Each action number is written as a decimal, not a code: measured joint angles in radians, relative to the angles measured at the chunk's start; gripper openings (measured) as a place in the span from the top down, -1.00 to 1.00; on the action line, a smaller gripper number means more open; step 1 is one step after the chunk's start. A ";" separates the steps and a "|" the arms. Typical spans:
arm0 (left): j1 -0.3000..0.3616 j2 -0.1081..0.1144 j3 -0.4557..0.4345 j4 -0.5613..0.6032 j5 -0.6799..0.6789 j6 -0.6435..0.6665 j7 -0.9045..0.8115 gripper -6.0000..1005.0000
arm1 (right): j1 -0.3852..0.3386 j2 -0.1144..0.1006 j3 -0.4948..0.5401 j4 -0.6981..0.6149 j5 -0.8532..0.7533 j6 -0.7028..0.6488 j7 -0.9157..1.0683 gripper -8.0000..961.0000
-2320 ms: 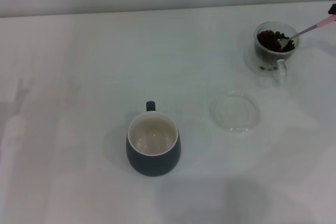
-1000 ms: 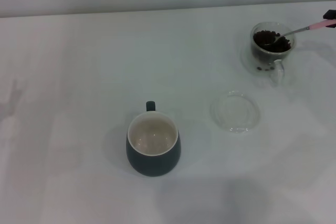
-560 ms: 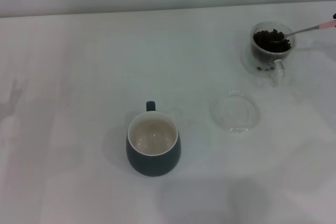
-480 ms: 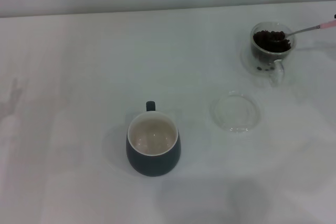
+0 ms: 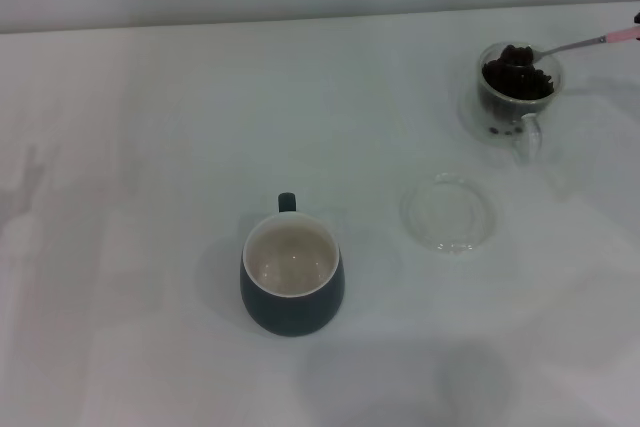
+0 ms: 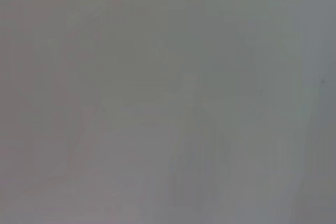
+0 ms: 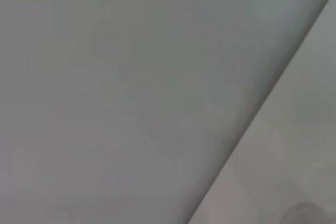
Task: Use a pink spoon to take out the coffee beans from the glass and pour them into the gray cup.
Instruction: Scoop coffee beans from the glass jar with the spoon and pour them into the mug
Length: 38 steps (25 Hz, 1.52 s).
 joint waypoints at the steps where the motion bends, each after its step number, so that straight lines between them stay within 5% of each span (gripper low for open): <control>1: -0.001 0.000 0.000 0.000 0.000 0.000 0.000 -0.79 | 0.000 0.001 0.000 0.000 0.006 0.007 -0.004 0.55; 9: -0.006 0.000 0.000 0.002 0.000 0.000 0.000 -0.79 | 0.006 0.024 0.000 -0.001 0.016 0.074 -0.018 0.54; 27: -0.006 -0.001 0.000 0.002 0.000 0.001 0.000 -0.79 | 0.023 0.144 -0.069 -0.101 0.009 0.227 -0.043 0.53; 38: -0.006 -0.002 0.000 0.002 0.000 0.027 0.000 -0.79 | 0.056 0.198 -0.151 -0.134 0.009 0.263 -0.041 0.52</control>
